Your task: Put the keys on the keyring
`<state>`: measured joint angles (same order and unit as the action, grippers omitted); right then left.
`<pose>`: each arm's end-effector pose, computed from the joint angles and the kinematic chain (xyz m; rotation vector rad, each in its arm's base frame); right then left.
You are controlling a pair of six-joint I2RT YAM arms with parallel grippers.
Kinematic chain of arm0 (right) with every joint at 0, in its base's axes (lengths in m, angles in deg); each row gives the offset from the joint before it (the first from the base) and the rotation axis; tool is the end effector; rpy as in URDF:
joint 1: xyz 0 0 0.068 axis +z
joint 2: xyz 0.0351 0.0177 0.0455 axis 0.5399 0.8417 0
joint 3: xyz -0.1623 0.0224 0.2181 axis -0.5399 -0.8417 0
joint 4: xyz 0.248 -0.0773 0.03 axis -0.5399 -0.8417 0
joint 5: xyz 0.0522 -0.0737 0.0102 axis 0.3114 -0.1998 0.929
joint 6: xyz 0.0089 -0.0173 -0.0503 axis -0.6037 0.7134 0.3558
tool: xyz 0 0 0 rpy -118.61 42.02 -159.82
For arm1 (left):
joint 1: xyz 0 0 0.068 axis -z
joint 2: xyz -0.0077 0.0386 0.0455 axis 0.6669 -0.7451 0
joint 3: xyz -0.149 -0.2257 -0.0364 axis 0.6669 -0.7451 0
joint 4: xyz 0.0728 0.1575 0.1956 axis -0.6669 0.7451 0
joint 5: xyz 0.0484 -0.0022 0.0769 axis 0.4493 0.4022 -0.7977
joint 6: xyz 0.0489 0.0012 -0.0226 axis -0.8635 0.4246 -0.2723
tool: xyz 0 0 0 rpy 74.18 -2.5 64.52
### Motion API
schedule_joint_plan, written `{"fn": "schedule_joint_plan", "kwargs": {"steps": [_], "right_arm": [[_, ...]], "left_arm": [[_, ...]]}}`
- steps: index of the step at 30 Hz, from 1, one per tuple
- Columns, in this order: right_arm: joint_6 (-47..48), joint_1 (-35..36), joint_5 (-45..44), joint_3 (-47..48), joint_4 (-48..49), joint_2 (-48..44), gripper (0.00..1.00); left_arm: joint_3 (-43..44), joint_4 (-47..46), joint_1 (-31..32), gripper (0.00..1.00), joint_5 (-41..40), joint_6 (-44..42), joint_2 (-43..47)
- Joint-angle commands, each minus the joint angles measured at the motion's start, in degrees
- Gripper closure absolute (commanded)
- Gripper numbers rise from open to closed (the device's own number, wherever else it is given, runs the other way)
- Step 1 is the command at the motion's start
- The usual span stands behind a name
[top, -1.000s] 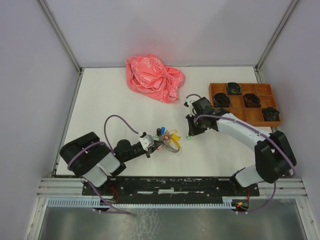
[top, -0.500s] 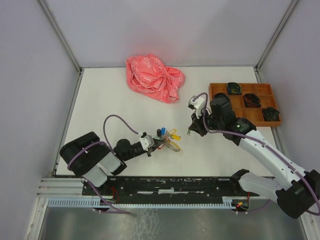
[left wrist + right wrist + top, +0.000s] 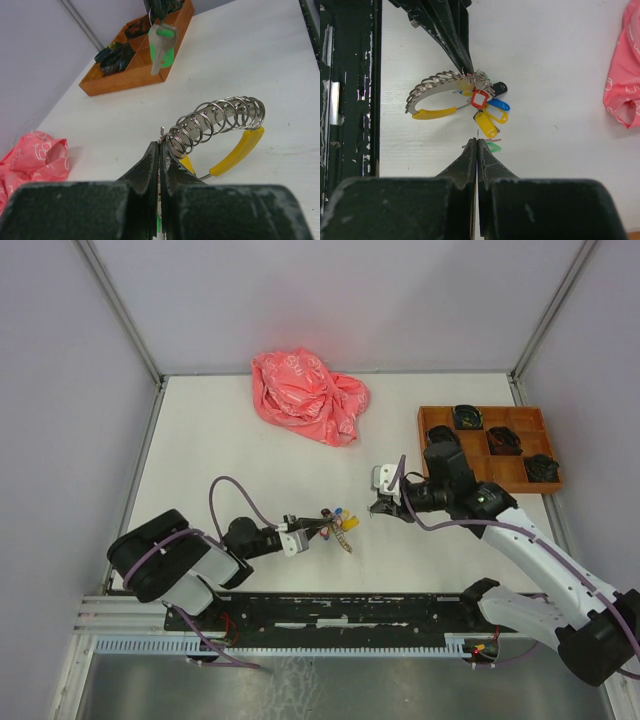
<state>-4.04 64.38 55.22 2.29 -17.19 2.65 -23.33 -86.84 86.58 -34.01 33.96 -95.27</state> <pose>0.1675 0.1300 0.3024 -1.4670 1.6042 0.7447 0.1354 -0.1586 0.1536 1.1785 0.9674 -0.6563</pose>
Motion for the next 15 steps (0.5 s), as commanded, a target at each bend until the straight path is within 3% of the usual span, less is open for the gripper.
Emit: {"fn": "schedule_joint_plan", "kwargs": {"steps": [1,8,15], "right_arm": [[9.6,0.3,7.6,-3.5,7.4,-0.4,0.99],[11.7,3.4,2.4,-8.6,17.7,-1.7,0.99],[12.6,7.0,-3.7,-11.7,23.6,0.7,0.99]], "left_arm": [[0.5,-5.9,0.0,0.97,4.6,-7.6,3.4],[1.1,-0.7,0.0,0.97,5.0,-9.2,7.5],[1.4,-8.0,0.0,0.97,1.9,6.1,2.0]]}}
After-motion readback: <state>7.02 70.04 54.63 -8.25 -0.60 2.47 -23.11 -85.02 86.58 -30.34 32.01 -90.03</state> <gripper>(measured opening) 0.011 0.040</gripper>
